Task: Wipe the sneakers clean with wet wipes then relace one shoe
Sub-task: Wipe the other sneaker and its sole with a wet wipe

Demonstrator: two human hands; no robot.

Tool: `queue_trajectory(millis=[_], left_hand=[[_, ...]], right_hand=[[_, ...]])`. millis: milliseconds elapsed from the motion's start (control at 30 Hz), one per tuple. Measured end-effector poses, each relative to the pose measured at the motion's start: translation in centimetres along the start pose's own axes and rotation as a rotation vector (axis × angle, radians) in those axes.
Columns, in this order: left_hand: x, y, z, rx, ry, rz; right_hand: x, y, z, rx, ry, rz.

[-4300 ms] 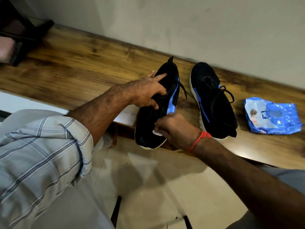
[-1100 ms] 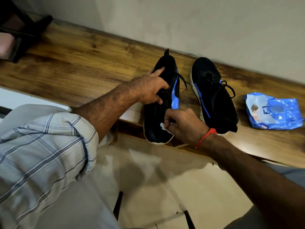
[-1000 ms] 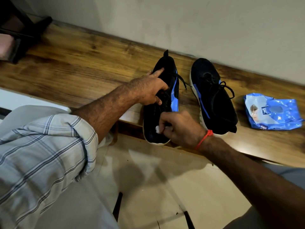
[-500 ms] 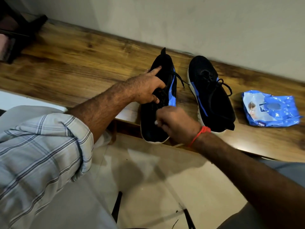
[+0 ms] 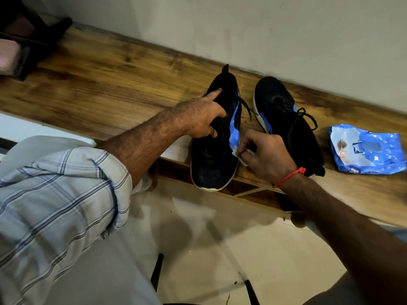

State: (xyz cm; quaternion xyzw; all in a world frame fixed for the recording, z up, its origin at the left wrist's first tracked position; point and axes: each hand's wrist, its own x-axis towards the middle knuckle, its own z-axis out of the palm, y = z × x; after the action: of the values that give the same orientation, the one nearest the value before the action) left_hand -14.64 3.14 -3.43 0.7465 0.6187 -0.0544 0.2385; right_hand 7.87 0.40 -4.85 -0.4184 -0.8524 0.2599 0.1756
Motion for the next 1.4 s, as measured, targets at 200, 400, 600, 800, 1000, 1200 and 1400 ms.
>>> queue_trajectory(millis=[200, 400, 600, 800, 1000, 1200, 1400], left_hand=[[0.1, -0.1, 0.1, 0.014, 0.023, 0.012], [0.0, 0.3, 0.3, 0.025, 0.045, 0.037], [-0.1, 0.1, 0.1, -0.006, 0.04, 0.051], [-0.1, -0.2, 0.3, -0.055, 0.03, 0.061], [-0.1, -0.8, 0.5, -0.054, 0.036, 0.106], [-0.2, -1.2, 0.3, 0.12, 0.249, 0.147], [-0.7, -1.9, -1.6, 0.081, 0.123, 0.134]], right_hand=[[-0.6, -1.9, 0.9, 0.028, -0.114, -0.011], [-2.1, -5.2, 2.2, 0.133, -0.295, -0.028], [-2.9, -6.3, 2.4, 0.161, -0.338, -0.193], [-0.1, -1.4, 0.7, 0.01, -0.123, -0.009], [0.8, -0.5, 0.5, 0.033, 0.029, 0.129], [0.6, -0.4, -0.1, 0.229, -0.08, 0.322], [0.2, -1.4, -0.7, 0.351, -0.279, 0.419]])
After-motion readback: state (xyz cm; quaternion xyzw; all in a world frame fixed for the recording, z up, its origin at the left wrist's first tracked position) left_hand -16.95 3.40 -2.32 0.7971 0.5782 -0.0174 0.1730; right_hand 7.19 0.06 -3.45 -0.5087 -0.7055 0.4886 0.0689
